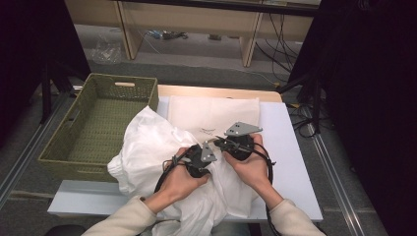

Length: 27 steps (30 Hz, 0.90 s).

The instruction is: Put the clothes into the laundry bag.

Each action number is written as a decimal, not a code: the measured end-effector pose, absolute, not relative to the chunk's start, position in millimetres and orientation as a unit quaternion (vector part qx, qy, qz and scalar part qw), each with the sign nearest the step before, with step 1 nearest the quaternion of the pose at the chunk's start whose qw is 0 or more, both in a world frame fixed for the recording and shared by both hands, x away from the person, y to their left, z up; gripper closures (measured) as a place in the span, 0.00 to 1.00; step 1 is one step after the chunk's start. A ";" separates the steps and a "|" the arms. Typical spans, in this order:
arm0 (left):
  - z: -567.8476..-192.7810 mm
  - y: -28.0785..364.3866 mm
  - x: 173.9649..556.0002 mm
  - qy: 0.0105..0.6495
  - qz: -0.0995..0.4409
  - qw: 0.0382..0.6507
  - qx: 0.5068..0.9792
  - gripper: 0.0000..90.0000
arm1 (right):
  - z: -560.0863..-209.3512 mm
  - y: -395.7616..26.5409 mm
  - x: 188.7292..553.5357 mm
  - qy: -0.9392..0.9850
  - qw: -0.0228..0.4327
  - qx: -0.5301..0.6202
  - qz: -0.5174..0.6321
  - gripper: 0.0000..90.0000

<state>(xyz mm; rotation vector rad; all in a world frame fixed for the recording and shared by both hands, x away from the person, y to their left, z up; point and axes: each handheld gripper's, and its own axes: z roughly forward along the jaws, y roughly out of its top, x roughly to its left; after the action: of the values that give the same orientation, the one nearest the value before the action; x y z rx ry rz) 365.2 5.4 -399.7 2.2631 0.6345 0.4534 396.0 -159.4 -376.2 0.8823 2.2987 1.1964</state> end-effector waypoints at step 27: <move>-402.3 43.8 357.3 0.254 0.140 0.359 0.887 0.27 | -383.6 -159.4 399.8 0.824 0.206 0.318 0.422 0.99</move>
<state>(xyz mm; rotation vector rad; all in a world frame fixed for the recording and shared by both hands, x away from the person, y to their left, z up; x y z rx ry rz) 357.3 43.8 -402.3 2.2876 0.6562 0.3606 399.8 -159.4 -383.6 0.8847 2.2952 1.1753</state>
